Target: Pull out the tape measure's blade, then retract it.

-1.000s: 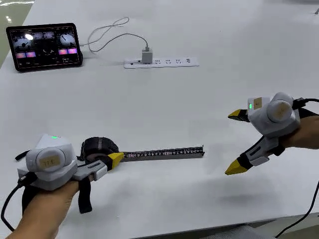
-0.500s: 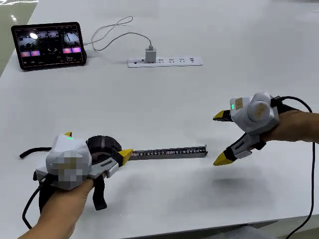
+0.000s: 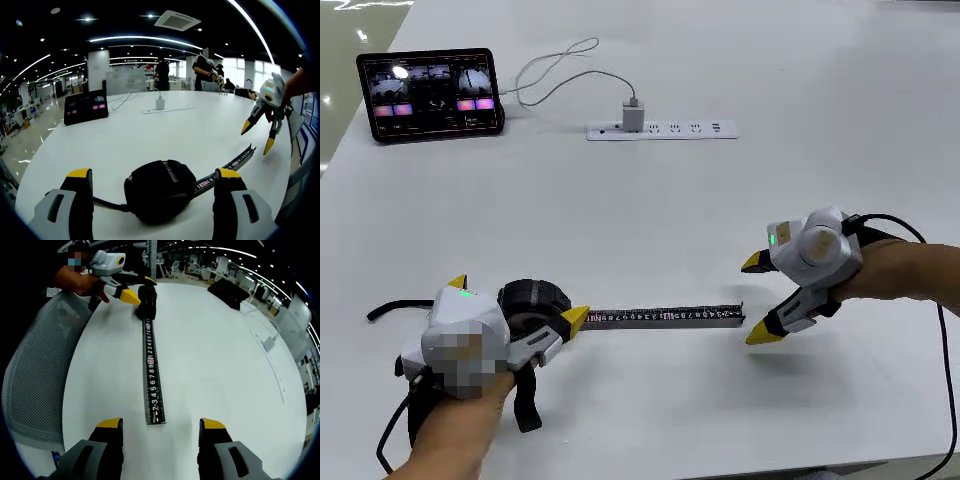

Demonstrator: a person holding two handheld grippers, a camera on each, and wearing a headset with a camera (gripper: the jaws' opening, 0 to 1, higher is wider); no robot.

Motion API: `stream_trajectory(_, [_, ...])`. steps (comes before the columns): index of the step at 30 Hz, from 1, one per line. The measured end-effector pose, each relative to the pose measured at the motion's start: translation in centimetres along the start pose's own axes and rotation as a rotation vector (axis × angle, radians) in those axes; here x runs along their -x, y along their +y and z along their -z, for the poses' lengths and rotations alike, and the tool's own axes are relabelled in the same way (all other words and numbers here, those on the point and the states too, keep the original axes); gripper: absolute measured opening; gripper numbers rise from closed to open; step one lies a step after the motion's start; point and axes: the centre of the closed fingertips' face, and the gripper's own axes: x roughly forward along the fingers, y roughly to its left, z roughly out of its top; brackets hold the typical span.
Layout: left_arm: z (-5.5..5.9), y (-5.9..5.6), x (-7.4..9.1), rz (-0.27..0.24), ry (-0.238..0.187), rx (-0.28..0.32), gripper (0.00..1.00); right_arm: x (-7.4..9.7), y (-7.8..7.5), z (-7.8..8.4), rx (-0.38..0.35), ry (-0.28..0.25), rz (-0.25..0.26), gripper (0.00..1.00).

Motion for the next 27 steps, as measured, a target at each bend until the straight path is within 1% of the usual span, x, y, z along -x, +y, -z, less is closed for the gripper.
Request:
stream_trajectory(4, [-0.2, 0.2, -0.2, -0.009, -0.012, 0.002, 0.99, -0.8, -0.2, 0.1, 0.020, 0.009, -0.016, 0.42])
stream_trajectory(6, [-0.3, 0.4, -0.3, -0.014, -0.009, 0.006, 0.99, -0.9, -0.3, 0.1, 0.022, 0.014, -0.019, 0.35])
stream_trajectory(9, [-0.1, 0.6, -0.3, -0.023, -0.004, 0.016, 0.99, -0.9, -0.3, 0.1, 0.016, 0.015, -0.026, 0.28])
stream_trajectory(12, [0.0, 0.9, -0.3, -0.036, 0.003, 0.026, 0.99, -1.1, 0.0, 0.3, 0.022, 0.029, -0.036, 0.23])
stream_trajectory(15, [0.1, 1.0, -0.2, -0.047, 0.003, 0.032, 0.99, -1.3, 0.1, 0.6, 0.036, 0.039, -0.037, 0.21])
stream_trajectory(17, [0.1, 0.9, -0.2, -0.043, 0.003, 0.043, 0.99, -1.4, 0.1, 0.7, 0.042, 0.042, -0.036, 0.18])
stream_trajectory(20, [0.3, 0.7, -0.3, -0.038, 0.005, 0.045, 0.99, -1.7, -0.1, 0.9, 0.055, 0.056, -0.024, 0.14])
stream_trajectory(22, [0.3, 0.5, -0.2, -0.035, 0.006, 0.052, 0.99, -1.7, 0.0, 0.8, 0.064, 0.054, -0.028, 0.12])
stream_trajectory(24, [0.5, 0.5, -0.2, -0.036, 0.010, 0.055, 0.98, -1.7, 0.0, 0.9, 0.039, 0.057, -0.028, 0.12])
stream_trajectory(27, [0.7, 0.5, -0.3, -0.039, 0.014, 0.065, 0.96, -1.7, -0.1, 0.9, 0.025, 0.063, -0.028, 0.11])
